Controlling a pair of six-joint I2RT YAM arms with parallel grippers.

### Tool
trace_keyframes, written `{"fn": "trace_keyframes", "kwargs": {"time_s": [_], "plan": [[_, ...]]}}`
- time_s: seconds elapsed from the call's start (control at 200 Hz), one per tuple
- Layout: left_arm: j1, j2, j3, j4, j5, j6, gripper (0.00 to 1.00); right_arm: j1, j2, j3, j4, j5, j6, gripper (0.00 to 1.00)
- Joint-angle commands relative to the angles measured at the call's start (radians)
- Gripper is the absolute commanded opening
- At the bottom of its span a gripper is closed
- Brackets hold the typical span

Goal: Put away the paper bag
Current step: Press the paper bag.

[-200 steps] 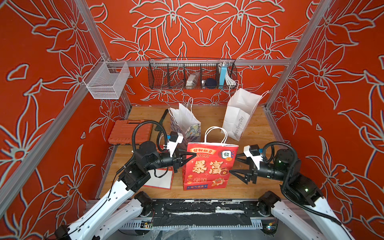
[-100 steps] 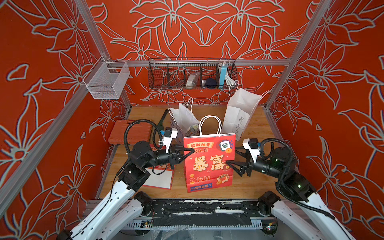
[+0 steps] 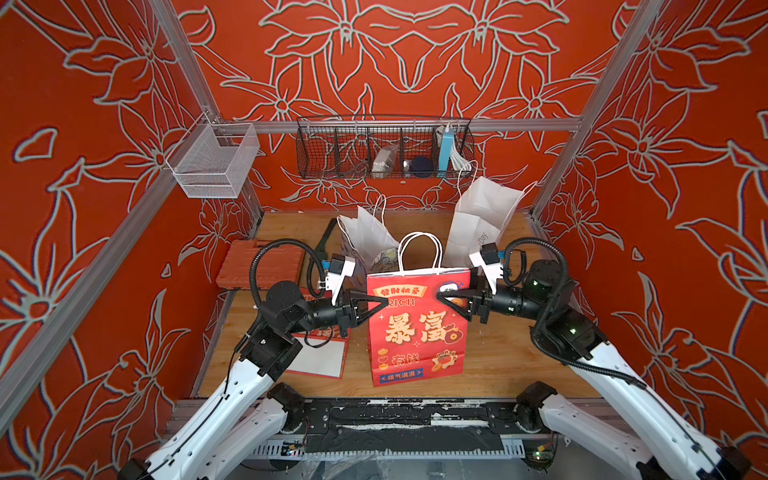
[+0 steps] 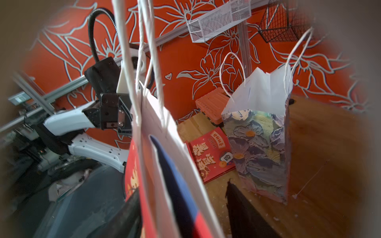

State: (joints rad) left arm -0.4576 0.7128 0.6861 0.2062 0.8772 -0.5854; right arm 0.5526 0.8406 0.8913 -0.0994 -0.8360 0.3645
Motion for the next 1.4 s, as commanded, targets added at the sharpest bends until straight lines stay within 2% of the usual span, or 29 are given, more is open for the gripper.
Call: {"fn": "trace_keyframes", "kwargs": {"time_s": [0.0, 0.18, 0.255, 0.295, 0.325, 0.375, 0.41, 0.445, 0.485, 0.535, 0.601, 0.676, 0.901, 0.921, 0.971, 1.006, 1.046, 1.106, 1.166, 1.226, 1.266, 1.346, 1.391], "plan": [[0.007, -0.015, 0.000, 0.050, 0.024, -0.020, 0.00, -0.001, 0.017, 0.057, -0.014, -0.083, 0.060, 0.35], [0.007, -0.026, -0.017, 0.046, -0.017, -0.036, 0.00, -0.002, 0.014, 0.053, 0.046, -0.107, 0.111, 0.00], [0.007, -0.040, -0.019, 0.020, -0.065, -0.046, 0.00, -0.002, 0.013, 0.064, 0.040, -0.104, 0.112, 0.00], [0.007, -0.045, -0.019, 0.022, -0.058, -0.044, 0.05, -0.001, 0.013, 0.072, 0.025, -0.101, 0.104, 0.00], [0.007, -0.047, -0.019, 0.032, -0.049, -0.048, 0.13, -0.001, 0.013, 0.077, 0.015, -0.100, 0.099, 0.00], [0.007, -0.051, -0.013, 0.029, -0.067, -0.060, 0.35, -0.002, 0.012, 0.081, 0.002, -0.098, 0.090, 0.00], [0.007, -0.053, -0.006, 0.018, -0.088, -0.061, 0.45, -0.002, 0.012, 0.082, -0.008, -0.098, 0.082, 0.00], [0.007, -0.052, 0.005, 0.007, -0.103, -0.059, 0.49, -0.001, 0.010, 0.082, -0.016, -0.098, 0.074, 0.00], [0.006, -0.050, 0.019, -0.004, -0.126, -0.058, 0.50, -0.001, 0.006, 0.081, -0.024, -0.100, 0.064, 0.00], [0.007, -0.046, 0.034, -0.003, -0.141, -0.058, 0.43, -0.002, 0.002, 0.081, -0.032, -0.104, 0.055, 0.00], [0.007, -0.035, 0.056, -0.016, -0.171, -0.060, 0.20, -0.002, -0.001, 0.078, -0.034, -0.112, 0.047, 0.00], [0.007, -0.028, 0.066, -0.016, -0.189, -0.053, 0.00, -0.001, 0.002, 0.072, -0.034, -0.117, 0.038, 0.00], [0.007, -0.054, 0.048, -0.005, -0.193, -0.039, 0.00, -0.002, 0.018, 0.091, -0.042, -0.114, 0.060, 0.00], [0.007, -0.057, 0.042, -0.008, -0.189, -0.037, 0.08, -0.001, 0.016, 0.095, -0.042, -0.112, 0.060, 0.00], [0.007, -0.061, 0.026, -0.004, -0.171, -0.036, 0.39, -0.002, 0.010, 0.104, -0.037, -0.105, 0.070, 0.00], [0.007, -0.062, 0.012, -0.001, -0.159, -0.036, 0.52, -0.002, 0.007, 0.108, -0.027, -0.102, 0.078, 0.00], [0.007, -0.062, -0.006, 0.005, -0.130, -0.035, 0.58, -0.002, 0.002, 0.112, -0.016, -0.101, 0.089, 0.00], [0.007, -0.061, -0.032, 0.014, -0.081, -0.036, 0.60, -0.002, -0.002, 0.117, -0.001, -0.101, 0.104, 0.00], [0.007, -0.060, -0.052, 0.028, -0.027, -0.044, 0.57, -0.002, -0.003, 0.117, 0.018, -0.100, 0.119, 0.00], [0.007, -0.067, -0.061, 0.026, 0.011, -0.046, 0.47, -0.001, -0.001, 0.114, 0.040, -0.101, 0.135, 0.00], [0.007, -0.076, -0.061, 0.011, 0.026, -0.032, 0.35, -0.001, 0.002, 0.112, 0.052, -0.100, 0.142, 0.00], [0.007, -0.097, -0.060, -0.021, 0.040, 0.003, 0.02, -0.001, 0.005, 0.110, 0.072, -0.100, 0.159, 0.00], [0.007, -0.109, -0.060, -0.032, 0.041, 0.017, 0.00, -0.002, 0.007, 0.113, 0.081, -0.100, 0.169, 0.00]]}}
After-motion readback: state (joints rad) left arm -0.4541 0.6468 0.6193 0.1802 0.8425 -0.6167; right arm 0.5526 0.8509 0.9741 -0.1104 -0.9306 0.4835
